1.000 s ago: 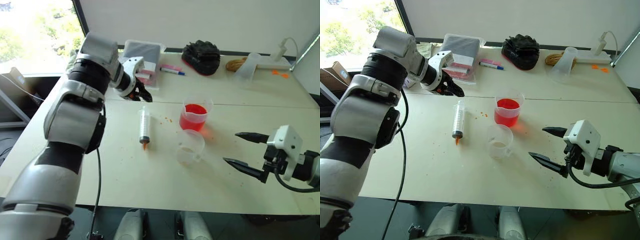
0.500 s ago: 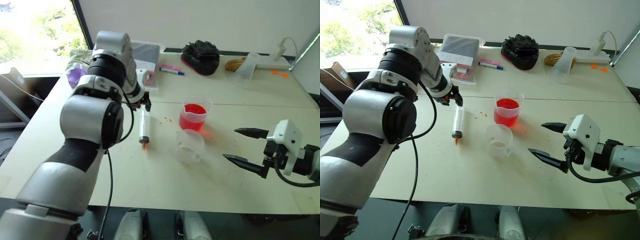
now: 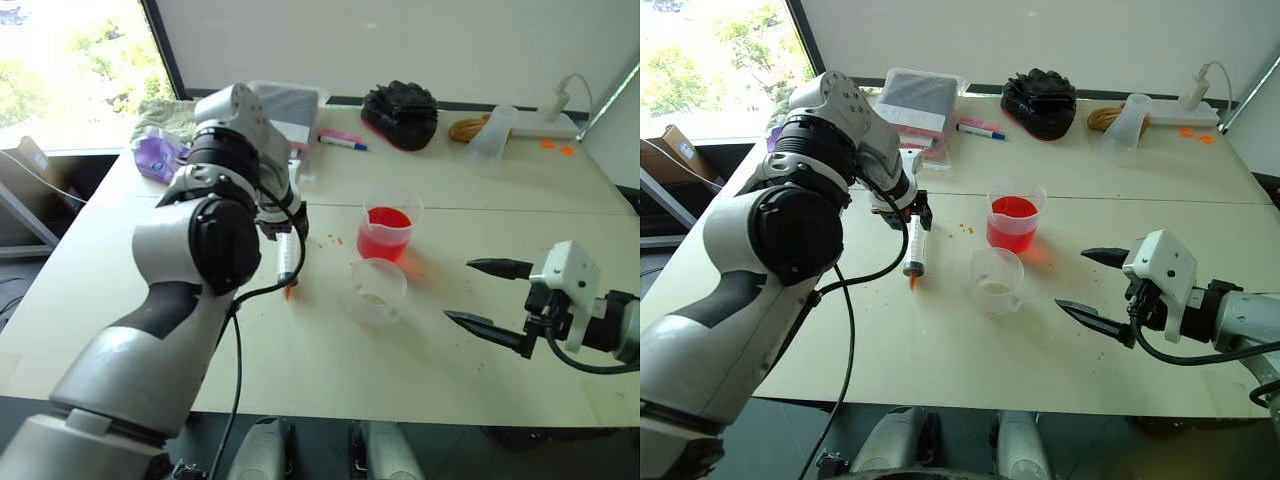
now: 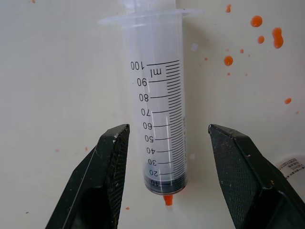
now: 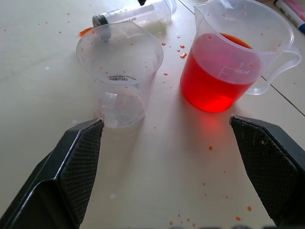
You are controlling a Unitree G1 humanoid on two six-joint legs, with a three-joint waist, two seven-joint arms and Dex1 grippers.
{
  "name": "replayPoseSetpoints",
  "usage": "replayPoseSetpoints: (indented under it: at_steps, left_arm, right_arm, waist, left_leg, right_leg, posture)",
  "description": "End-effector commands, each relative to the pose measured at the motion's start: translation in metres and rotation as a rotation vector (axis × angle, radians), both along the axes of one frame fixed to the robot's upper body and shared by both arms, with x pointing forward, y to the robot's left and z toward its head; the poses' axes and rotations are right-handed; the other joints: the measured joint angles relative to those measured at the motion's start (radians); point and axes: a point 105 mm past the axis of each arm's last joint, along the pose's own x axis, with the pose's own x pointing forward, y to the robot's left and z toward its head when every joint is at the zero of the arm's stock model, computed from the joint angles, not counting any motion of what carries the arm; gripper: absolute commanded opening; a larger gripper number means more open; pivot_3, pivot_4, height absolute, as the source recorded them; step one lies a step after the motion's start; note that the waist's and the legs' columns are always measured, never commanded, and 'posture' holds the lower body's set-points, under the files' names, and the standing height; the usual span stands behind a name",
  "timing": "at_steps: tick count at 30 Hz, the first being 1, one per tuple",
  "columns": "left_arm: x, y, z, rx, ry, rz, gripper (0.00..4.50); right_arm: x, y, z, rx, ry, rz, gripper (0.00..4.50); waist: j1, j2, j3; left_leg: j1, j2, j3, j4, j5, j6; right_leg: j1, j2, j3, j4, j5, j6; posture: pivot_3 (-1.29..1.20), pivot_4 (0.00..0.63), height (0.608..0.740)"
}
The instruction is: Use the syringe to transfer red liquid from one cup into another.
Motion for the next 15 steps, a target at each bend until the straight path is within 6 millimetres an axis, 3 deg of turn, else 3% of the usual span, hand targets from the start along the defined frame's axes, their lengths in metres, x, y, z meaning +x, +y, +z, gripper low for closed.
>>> replayPoseSetpoints:
  at_steps: [1, 15]
  left_arm:
    - [0.004, 0.005, 0.004, 0.016, -0.035, 0.041, 2.75]
    - [0.002, 0.002, -0.014, -0.001, -0.005, 0.062, 2.75]
  right_arm:
    - [-0.002, 0.003, 0.006, 0.002, -0.033, 0.007, 4.43]
    - [-0.003, 0.001, 0.007, -0.006, -0.030, 0.007, 4.43]
  waist:
    - [0.001, 0.000, 0.000]
    - [0.000, 0.000, 0.000]
  left_leg:
    - [0.000, 0.000, 0.000, 0.000, 0.000, 0.000]
    - [0.000, -0.001, 0.000, 0.000, 0.001, -0.002]
  right_leg:
    - [0.000, 0.000, 0.000, 0.000, 0.000, 0.000]
    - [0.000, -0.001, -0.001, 0.000, 0.000, 0.000]
  posture:
    - [0.00, 0.150, 0.740]
    - [0.00, 0.150, 0.740]
